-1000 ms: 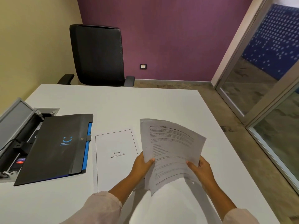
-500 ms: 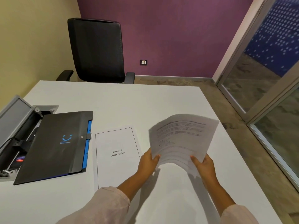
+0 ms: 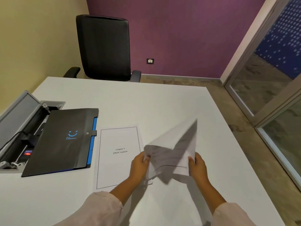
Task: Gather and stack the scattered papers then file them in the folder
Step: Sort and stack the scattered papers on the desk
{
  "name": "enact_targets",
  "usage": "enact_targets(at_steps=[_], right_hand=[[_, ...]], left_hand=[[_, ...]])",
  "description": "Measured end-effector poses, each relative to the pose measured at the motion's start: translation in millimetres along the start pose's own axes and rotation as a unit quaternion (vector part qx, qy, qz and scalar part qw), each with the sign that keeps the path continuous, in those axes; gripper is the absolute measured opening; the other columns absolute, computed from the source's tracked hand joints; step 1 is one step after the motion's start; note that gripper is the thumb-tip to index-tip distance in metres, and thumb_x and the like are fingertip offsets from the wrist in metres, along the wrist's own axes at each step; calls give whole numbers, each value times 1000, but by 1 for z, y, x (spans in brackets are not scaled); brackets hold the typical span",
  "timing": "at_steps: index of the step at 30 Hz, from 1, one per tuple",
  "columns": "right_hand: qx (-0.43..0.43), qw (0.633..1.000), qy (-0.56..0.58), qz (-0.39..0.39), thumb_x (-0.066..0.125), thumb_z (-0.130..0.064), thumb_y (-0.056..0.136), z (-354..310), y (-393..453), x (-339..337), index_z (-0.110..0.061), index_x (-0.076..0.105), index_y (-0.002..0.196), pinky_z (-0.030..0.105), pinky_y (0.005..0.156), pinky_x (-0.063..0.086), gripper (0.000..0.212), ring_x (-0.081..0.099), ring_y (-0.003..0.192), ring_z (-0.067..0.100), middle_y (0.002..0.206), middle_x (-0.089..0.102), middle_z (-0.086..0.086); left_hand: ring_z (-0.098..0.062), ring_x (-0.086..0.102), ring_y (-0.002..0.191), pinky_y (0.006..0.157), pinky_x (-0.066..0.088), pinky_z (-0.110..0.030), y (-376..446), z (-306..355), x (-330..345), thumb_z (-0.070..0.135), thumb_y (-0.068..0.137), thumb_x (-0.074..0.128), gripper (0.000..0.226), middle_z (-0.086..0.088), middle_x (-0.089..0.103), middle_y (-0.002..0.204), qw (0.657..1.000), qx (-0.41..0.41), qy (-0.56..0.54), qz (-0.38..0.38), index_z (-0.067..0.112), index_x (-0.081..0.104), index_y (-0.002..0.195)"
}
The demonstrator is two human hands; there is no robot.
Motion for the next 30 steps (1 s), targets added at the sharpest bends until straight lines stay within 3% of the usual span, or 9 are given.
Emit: enact_targets(at_steps=[3, 8, 15, 17, 19, 21, 24, 26, 30], right_hand=[[-27, 998, -35, -47, 41, -7, 95, -22, 0, 34, 0, 50, 126, 24, 87, 37, 33, 55, 113, 28, 126, 58, 17], [-1, 989, -63, -137, 37, -8, 97, -31, -8, 89, -6, 44, 134, 25, 97, 38, 38, 50, 121, 28, 134, 53, 14], [20, 976, -81, -203, 38, -1, 94, -34, -16, 132, -11, 47, 131, 17, 81, 38, 40, 54, 103, 20, 116, 58, 7], [25, 968, -108, -225, 39, 2, 91, -25, -18, 141, -22, 55, 111, 13, 74, 37, 34, 51, 102, 20, 104, 55, -1], [23, 964, -143, -222, 44, -2, 88, -17, -18, 144, -30, 37, 76, 14, 58, 31, 32, 42, 88, 16, 81, 41, -8], [19, 958, -171, -228, 49, -8, 87, -10, -18, 147, -34, 23, 66, 13, 55, 26, 43, 38, 86, 16, 73, 31, -13], [27, 954, -154, -255, 51, -14, 91, -7, -23, 152, -25, 53, 105, 17, 78, 36, 18, 52, 104, 21, 105, 57, -4], [41, 951, -138, -274, 51, -17, 92, -5, -25, 154, -9, 41, 133, 19, 91, 37, 43, 50, 122, 22, 132, 52, 6], [86, 948, -108, -287, 52, -17, 92, 6, -29, 157, -7, 38, 135, 24, 95, 40, 47, 50, 122, 24, 136, 50, 11]], left_hand=[[-38, 61, 96, 66, 43, -29, -2, -16, -34, 10, 93, 48, 21, -25, 66, 100, 996, -36, -20, 77, -4, 59, 104], [-30, 58, 96, 79, 45, -32, -15, -37, -84, 14, 95, 44, 29, -20, 61, 117, 985, -87, -39, 147, -3, 52, 117], [-40, 57, 107, 86, 48, -41, -18, -71, -123, 15, 93, 51, 27, -23, 59, 119, 966, -175, 27, 188, -3, 54, 112], [-40, 54, 107, 89, 46, -47, -21, -88, -131, 20, 89, 58, 32, -24, 55, 121, 949, -229, 88, 201, 1, 54, 114], [-40, 52, 107, 88, 45, -48, -26, -103, -137, 24, 85, 62, 43, -24, 53, 120, 930, -283, 109, 206, 0, 49, 119], [-40, 53, 106, 86, 44, -46, -29, -111, -136, 24, 85, 62, 48, -23, 54, 121, 933, -293, 71, 194, -2, 46, 122], [-34, 56, 93, 88, 49, -47, -23, -117, -126, 20, 89, 57, 40, -23, 59, 119, 950, -274, -19, 145, -2, 47, 120], [-37, 57, 97, 90, 50, -48, -20, -118, -121, 17, 90, 55, 38, -24, 58, 122, 954, -269, -53, 121, -2, 47, 122], [-32, 57, 85, 78, 47, -41, -17, -112, -98, 6, 92, 51, 24, -22, 60, 114, 954, -250, -156, 51, -1, 54, 115]])
Point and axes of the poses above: each hand's wrist, its own y-axis towards the middle knuckle, its own x-axis out of the palm, z = x × y, the point moved 8 cm from there along y, towards the middle knuckle
